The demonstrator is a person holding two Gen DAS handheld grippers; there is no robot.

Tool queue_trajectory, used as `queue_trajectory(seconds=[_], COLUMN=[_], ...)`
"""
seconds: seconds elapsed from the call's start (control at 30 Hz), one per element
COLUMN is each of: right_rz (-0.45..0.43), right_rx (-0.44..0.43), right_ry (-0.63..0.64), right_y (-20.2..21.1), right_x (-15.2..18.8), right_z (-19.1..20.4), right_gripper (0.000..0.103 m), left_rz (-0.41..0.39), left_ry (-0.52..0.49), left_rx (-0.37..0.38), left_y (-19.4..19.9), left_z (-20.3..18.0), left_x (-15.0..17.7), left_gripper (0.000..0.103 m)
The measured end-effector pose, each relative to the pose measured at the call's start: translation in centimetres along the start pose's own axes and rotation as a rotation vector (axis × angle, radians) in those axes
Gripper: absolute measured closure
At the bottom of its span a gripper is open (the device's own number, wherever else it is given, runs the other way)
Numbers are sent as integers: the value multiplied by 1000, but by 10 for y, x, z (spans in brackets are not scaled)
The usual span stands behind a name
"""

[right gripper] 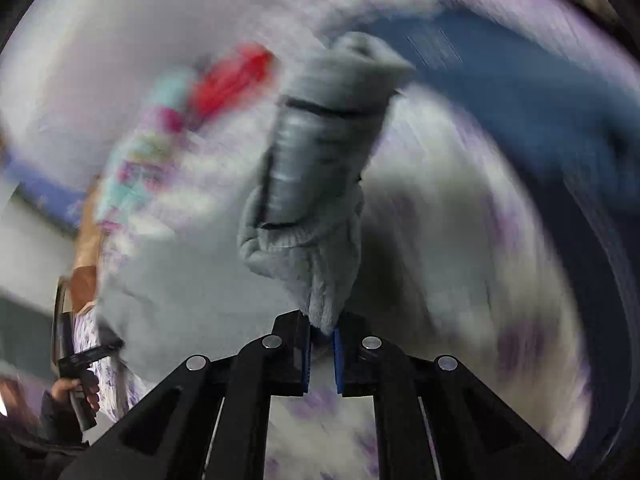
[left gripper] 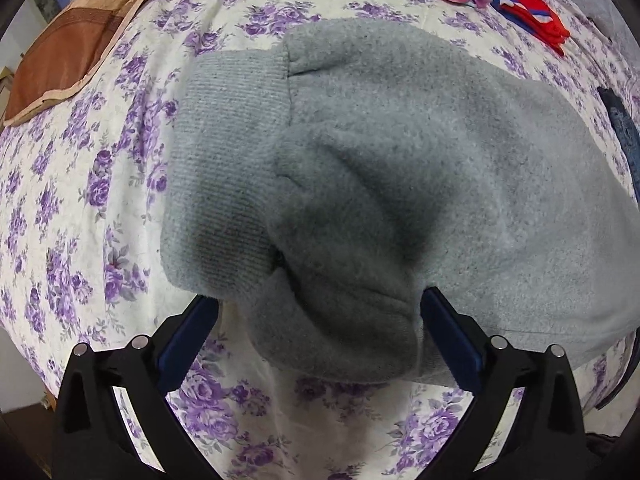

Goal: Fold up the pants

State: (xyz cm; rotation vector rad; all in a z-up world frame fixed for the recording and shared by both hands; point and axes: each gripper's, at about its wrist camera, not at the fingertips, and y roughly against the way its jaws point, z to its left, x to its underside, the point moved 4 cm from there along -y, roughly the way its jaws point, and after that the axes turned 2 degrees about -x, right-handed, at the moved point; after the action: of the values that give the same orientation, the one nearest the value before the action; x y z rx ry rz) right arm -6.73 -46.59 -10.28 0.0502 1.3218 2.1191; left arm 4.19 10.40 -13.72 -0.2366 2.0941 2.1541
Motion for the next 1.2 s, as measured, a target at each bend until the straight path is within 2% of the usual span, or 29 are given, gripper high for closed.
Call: queue_trajectory(seconds=[0.03,0.1,0.13,0.17,0.2,0.27,0.33,0.4,0.47,0.5,0.57,0.6,0.63,0.67,0.7,0.73,0.77,0.8,0.83,0.93,1.0,1.07,1.1,1.13,1.2], right_rz=[56,61,50,41,21,-14,-97,-192,-235,-238,-219,-198,-164,-84,-9,49,58,47,28,-110,-245,-358,-390,-375,-250], right_rx=[-18,-16,1,32,65,86,155,182,188,178,170,196,247,349,429,452,408,363,363,466,525,506,437,357,139], right_ry=[-90,-115,-97,-76,-49,-1,47,104,134,148,185,213,238,237,210,150,64,-5,11,211,276,314,346,378,440], right_y=[-13,-14,-10,-4,6,23,46,64,68,64,53,43,34,12,-1,-10,-9,-2,5,34,59,74,74,67,25], right_x=[15,25,23,22,19,12,4,-9,-22,-29,-35,-37,-37,-37,-33,-30,-28,-31,-36,-62,-88,-108,-120,-126,-134], right_z=[-16,-22,-20,-17,-14,-11,-7,2,7,10,15,16,14,3,-14,-30,-42,-47,-41,2,30,56,75,89,129], right_gripper=[93,81,71,40,33,34,37,51,62,64,62,58,53,46,40,35,35,35,35,36,35,34,33,33,33], left_rz=[1,-2,-5,-7,-9,-16,-40,-85,-120,-145,-177,-177,-160,-116,-78,-44,-47,-68,-79,-105,-171,-248,-270,-284,-278], left_ry=[-6,-22,-27,-32,-39,-49,-71,-83,-88,-95,-113,-121,-131,-145,-161,-187,-197,-197,-200,-210,-189,-165,-160,-158,-163], left_rx=[-3,-10,-14,-18,-25,-35,-38,-16,9,32,73,75,57,11,-26,-62,-62,-59,-55,-42,-23,35,54,65,38], left_y=[0,1,3,5,8,15,25,38,46,52,54,50,41,26,14,2,0,4,11,31,58,81,86,87,78], left_z=[-2,-4,-5,-6,-8,-10,-14,-20,-23,-28,-38,-42,-46,-48,-48,-47,-47,-47,-47,-46,-47,-52,-55,-62,-78], left_x=[-1,-3,-4,-5,-5,-6,-6,-8,-9,-10,-11,-12,-11,-8,-5,-1,3,4,3,-3,-13,-29,-32,-40,-56], left_gripper=[4,4,4,4,4,5,5,5,5,5,5,5,5,5,5,4,4,4,5,5,5,5,5,5,5])
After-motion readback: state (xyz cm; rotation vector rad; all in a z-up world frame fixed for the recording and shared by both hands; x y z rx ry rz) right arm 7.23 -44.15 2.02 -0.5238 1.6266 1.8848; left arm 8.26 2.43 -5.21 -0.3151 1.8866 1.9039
